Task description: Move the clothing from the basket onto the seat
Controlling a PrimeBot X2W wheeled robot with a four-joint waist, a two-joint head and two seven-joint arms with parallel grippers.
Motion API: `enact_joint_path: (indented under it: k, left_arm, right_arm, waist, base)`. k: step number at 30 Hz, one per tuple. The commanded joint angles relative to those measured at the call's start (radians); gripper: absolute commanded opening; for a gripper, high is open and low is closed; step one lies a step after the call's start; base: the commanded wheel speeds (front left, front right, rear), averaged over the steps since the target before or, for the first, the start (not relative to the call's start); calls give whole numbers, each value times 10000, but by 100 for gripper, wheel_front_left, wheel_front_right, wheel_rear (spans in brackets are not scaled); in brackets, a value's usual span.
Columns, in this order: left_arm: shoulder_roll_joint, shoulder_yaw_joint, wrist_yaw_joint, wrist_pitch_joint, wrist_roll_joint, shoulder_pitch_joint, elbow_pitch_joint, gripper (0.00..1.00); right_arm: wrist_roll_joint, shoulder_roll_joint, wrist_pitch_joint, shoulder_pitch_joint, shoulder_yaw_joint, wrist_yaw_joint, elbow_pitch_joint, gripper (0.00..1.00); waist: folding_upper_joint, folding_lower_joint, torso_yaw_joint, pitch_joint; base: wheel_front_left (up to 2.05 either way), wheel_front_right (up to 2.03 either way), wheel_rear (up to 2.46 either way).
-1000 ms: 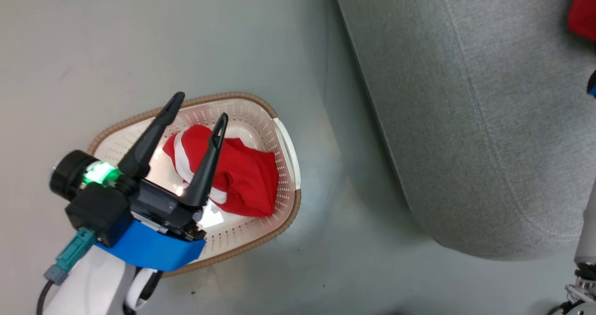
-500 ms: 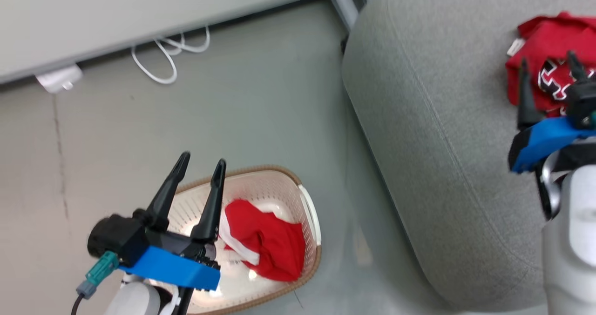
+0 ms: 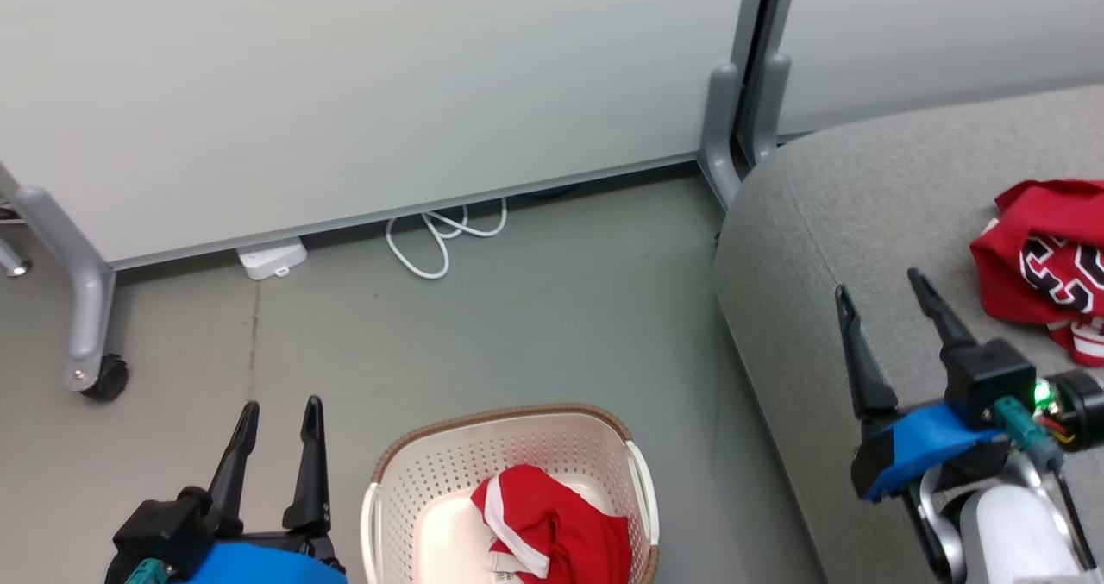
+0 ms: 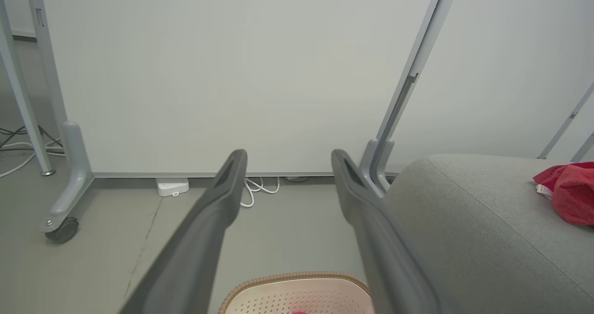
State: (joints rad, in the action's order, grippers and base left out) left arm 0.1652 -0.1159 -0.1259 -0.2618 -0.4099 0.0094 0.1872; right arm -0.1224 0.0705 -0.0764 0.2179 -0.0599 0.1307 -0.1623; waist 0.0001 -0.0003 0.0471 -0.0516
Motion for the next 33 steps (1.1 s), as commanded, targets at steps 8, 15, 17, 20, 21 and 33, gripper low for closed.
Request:
enact_joint_path:
  k: [8,15,17,20,21,33]
  left_arm:
    - [-188,840,-68,-48,266,447,330,100]
    - [-158,1073,-68,-48,251,542,827,100]
    - [-170,1139,-68,-49,291,591,902,100]
    - [-205,1202,-68,-48,334,627,963,100]
    - [-214,1210,-68,-48,337,632,978,100]
    - [-80,1048,-68,-49,258,588,1118,100]
  right_arm:
    - [272,-192,-104,-1235,448,1,588,100]
    - [752,-202,-66,-1750,730,1,687,100]
    - [812,-202,-46,-1820,774,1,696,100]
    - [894,-203,-37,-1876,759,1,676,100]
    - [894,-204,-39,-1867,757,1,676,100]
    - [1068,-205,-104,-1902,795,1,620,100]
  waist:
    - [-1,3,-544,474]
    - [-1,3,-627,561]
    - [-1,3,-615,582]
    - [-1,3,-613,587]
    - [-1,3,-615,589]
    - [-1,3,-509,549]
  base:
    - [0,0,0]
    - [0,0,0]
    - [0,0,0]
    - [0,0,0]
    - [0,0,0]
    - [0,0,0]
